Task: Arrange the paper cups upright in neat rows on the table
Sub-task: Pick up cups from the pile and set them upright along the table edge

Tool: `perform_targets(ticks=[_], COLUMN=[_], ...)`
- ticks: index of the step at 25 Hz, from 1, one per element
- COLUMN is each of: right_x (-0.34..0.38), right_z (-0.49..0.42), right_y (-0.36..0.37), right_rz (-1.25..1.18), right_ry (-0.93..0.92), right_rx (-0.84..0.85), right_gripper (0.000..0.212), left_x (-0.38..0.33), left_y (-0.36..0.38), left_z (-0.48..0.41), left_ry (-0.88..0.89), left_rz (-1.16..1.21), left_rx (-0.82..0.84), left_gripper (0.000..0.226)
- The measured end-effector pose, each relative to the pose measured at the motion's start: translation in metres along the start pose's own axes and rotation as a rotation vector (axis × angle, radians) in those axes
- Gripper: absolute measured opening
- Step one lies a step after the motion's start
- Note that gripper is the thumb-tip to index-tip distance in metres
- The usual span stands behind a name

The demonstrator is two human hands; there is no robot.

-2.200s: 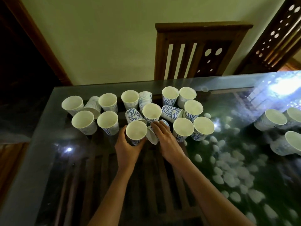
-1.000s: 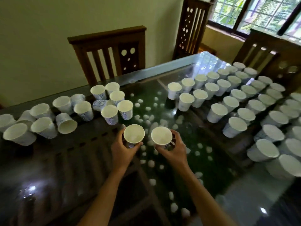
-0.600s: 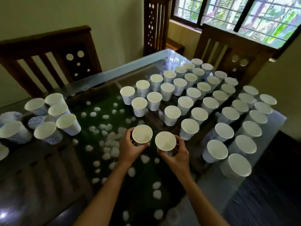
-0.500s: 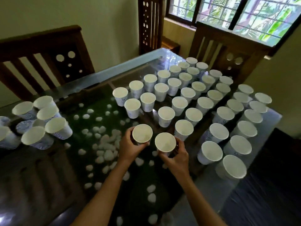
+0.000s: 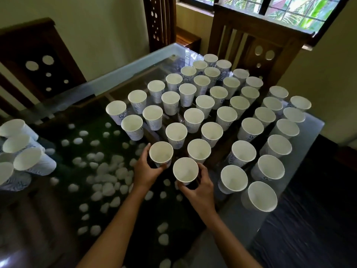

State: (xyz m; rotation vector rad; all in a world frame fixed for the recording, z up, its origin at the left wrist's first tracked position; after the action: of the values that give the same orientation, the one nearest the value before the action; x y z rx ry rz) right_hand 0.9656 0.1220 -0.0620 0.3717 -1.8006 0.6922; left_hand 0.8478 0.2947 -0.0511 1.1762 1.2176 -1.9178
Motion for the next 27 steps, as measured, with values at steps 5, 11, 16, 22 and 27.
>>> perform_targets(ticks=[5,11,16,22,27], right_x=[-0.003,0.006,0.040,0.108,0.143], right_z=[0.014,0.061,0.095,0.117,0.118], right_y=[-0.004,-0.007,0.056,0.190,0.291], right_rz=[0.033,0.105,0.101,0.081,0.127], right_ry=[0.027,0.067,0.039,-0.055,-0.090], right_rx=[0.032,0.020,0.264,0.555,0.638], right_gripper=[0.082,0.076,0.066,0.062,0.065], left_x=[0.014,0.038,0.061,0.121,0.158], left_y=[-0.007,-0.040,-0.109,-0.254,-0.354], left_z=[0.010,0.053,0.091,0.107,0.104], left_ry=[-0.025,-0.091,-0.081,-0.118,-0.219], left_rz=[0.034,-0.015,-0.015,-0.045,0.065], left_rx=[0.044,0.009,-0.043,-0.273,-0.511], left_gripper=[0.090,0.088,0.072,0.061,0.055])
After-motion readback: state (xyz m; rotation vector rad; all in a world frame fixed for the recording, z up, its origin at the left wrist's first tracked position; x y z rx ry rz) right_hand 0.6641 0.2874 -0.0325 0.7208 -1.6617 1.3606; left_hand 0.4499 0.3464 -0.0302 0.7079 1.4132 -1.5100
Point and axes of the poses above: each hand's wrist, its own z-axis away from the middle knuckle, its own y-axis out of the palm, x = y × z, the point moved 9 cm from there along -z, towards the middle knuckle, and after that the axes turned 10 degrees about -y, right-handed, at the moved point
